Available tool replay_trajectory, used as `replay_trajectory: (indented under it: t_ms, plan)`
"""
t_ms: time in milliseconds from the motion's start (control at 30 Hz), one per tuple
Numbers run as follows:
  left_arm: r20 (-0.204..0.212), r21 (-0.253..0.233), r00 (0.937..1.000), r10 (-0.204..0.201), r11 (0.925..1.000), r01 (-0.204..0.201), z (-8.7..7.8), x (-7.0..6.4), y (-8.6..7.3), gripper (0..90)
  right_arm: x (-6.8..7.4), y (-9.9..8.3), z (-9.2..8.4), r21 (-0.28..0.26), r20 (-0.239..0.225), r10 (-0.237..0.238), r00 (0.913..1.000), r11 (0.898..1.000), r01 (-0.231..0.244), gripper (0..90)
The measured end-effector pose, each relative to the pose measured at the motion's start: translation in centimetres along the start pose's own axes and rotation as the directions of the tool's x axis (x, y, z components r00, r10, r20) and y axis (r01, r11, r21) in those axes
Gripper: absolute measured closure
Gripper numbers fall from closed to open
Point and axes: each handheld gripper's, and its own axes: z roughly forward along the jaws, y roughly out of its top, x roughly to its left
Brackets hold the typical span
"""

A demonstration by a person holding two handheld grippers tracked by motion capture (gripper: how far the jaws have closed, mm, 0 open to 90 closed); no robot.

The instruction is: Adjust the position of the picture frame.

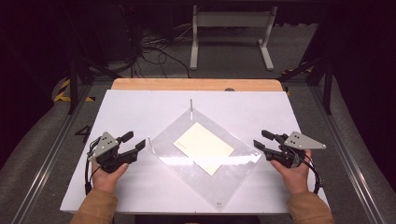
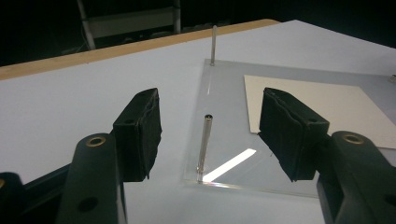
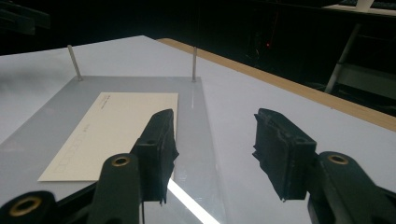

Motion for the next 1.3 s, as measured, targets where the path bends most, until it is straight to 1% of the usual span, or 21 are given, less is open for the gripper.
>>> replay_trajectory:
  t_ms: [33, 133, 200, 300, 400, 433, 467, 500, 567, 600, 733, 800, 867, 1033, 1067, 1100, 1133, 1167, 1200, 1267, 1300]
  plan:
    - [0.0, 0.002, 1.0, 0.001, 1.0, -0.001, 0.0, 0.0, 0.0, 38.8, 0.0, 0.0, 0.0, -0.002, -0.001, -0.001, 1.0, 1.0, 0.001, 47.4]
    - [0.004, -0.011, 1.0, 0.002, 0.9999, -0.002, 0.1, -0.1, 0.1, 38.1, 0.0, 0.0, -0.2, -0.011, 0.004, 0.002, 1.0, 1.0, -0.002, 46.9]
    - [-0.001, -0.014, 1.0, 0.007, 0.9999, -0.007, 0.1, -0.2, 0.1, 38.1, -0.1, 0.0, -0.2, -0.01, 0.001, 0.003, 1.0, 1.0, -0.003, 46.8]
    - [0.004, -0.016, 1.0, 0.007, 0.9998, -0.007, 0.2, -0.3, 0.2, 38.1, -0.1, 0.0, -0.2, -0.006, 0.007, 0.007, 0.9999, 1.0, -0.007, 46.7]
    - [-0.003, 0.002, 0.9999, 0.017, 0.9999, -0.017, 0.4, -0.4, 0.5, 37.7, -0.1, 0.0, -0.1, 0.0, 0.008, 0.003, 1.0, 1.0, -0.003, 46.4]
    - [-0.009, 0.014, 0.9999, 0.015, 0.9998, -0.014, 0.6, -0.5, 0.6, 37.2, -0.1, 0.0, -0.1, 0.003, 0.008, 0.003, 1.0, 1.0, -0.003, 46.2]
    - [-0.013, 0.045, 0.9999, 0.009, 0.9989, -0.008, 1.1, -0.5, 0.8, 36.7, 0.0, 0.0, -0.1, 0.006, 0.009, 0.002, 1.0, 1.0, -0.002, 46.2]
    - [-0.019, 0.059, 0.9998, 0.008, 0.9982, -0.007, 1.3, -0.5, 0.8, 36.3, 0.0, 0.0, -0.1, 0.008, 0.01, 0.002, 0.9999, 1.0, -0.002, 46.1]
    - [-0.024, 0.065, 0.9997, 0.006, 0.9978, -0.004, 1.5, -0.6, 0.8, 35.8, 0.0, 0.0, -0.1, 0.007, 0.01, 0.001, 0.9999, 1.0, -0.001, 46.0]
    - [-0.035, 0.087, 0.9994, 0.001, 0.9962, 0.002, 2.0, -0.6, 0.9, 35.0, 0.0, 0.0, -0.1, 0.013, 0.013, -0.003, 0.9999, 1.0, 0.002, 45.7]
    - [-0.04, 0.106, 0.9991, -0.014, 0.9942, 0.018, 2.6, -0.5, 0.8, 34.3, 0.1, 0.0, -0.2, 0.011, 0.011, -0.004, 0.9999, 1.0, 0.004, 45.1]
    - [-0.041, 0.119, 0.9991, -0.009, 0.9927, 0.014, 3.1, -0.4, 0.6, 34.1, 0.1, -0.1, -0.3, 0.013, 0.011, -0.005, 0.9999, 1.0, 0.005, 44.9]
    - [-0.047, 0.147, 0.9989, -0.007, 0.9891, 0.014, 3.7, -0.3, 0.4, 33.8, 0.1, -0.1, -0.4, 0.013, 0.017, -0.004, 0.9998, 1.0, 0.003, 44.8]
    - [-0.053, 0.179, 0.9984, -0.02, 0.9833, 0.029, 4.5, -0.1, 0.1, 35.2, 0.1, -0.3, -0.8, 0.021, 0.02, -0.001, 0.9998, 1.0, 0.001, 44.5]
    - [-0.054, 0.189, 0.9982, -0.027, 0.9812, 0.037, 4.7, 0.0, 0.0, 35.8, 0.1, -0.3, -0.8, 0.021, 0.022, 0.001, 0.9998, 1.0, -0.001, 44.5]
    - [-0.06, 0.2, 0.9979, -0.022, 0.9792, 0.034, 4.8, 0.1, -0.1, 36.5, 0.1, -0.4, -0.9, 0.025, 0.022, 0.003, 0.9997, 1.0, -0.004, 44.5]
    - [-0.06, 0.208, 0.9977, -0.032, 0.9771, 0.043, 4.9, 0.1, -0.2, 36.8, 0.1, -0.4, -1.0, 0.028, 0.023, 0.002, 0.9997, 1.0, -0.003, 44.5]
    - [-0.06, 0.218, 0.9978, -0.029, 0.9751, 0.041, 5.0, 0.2, -0.2, 37.5, 0.1, -0.4, -1.0, 0.03, 0.025, 0.001, 0.9997, 1.0, -0.002, 44.6]
    - [-0.054, 0.234, 0.9981, -0.028, 0.9715, 0.04, 5.1, 0.2, -0.3, 39.0, 0.1, -0.4, -1.0, 0.031, 0.027, -0.001, 0.9996, 1.0, 0.0, 44.8]
    - [-0.043, 0.249, 0.9985, -0.034, 0.9676, 0.044, 5.3, 0.2, -0.4, 47.0, 0.1, -0.5, -1.0, 0.036, 0.029, 0.0, 0.9996, 0.999, -0.001, 45.0]
    - [-0.044, 0.263, 0.9986, -0.027, 0.9639, 0.038, 5.4, 0.3, -0.4, 50.0, 0.1, -0.5, -1.0, 0.038, 0.029, -0.001, 0.9996, 0.999, -0.001, 45.1]
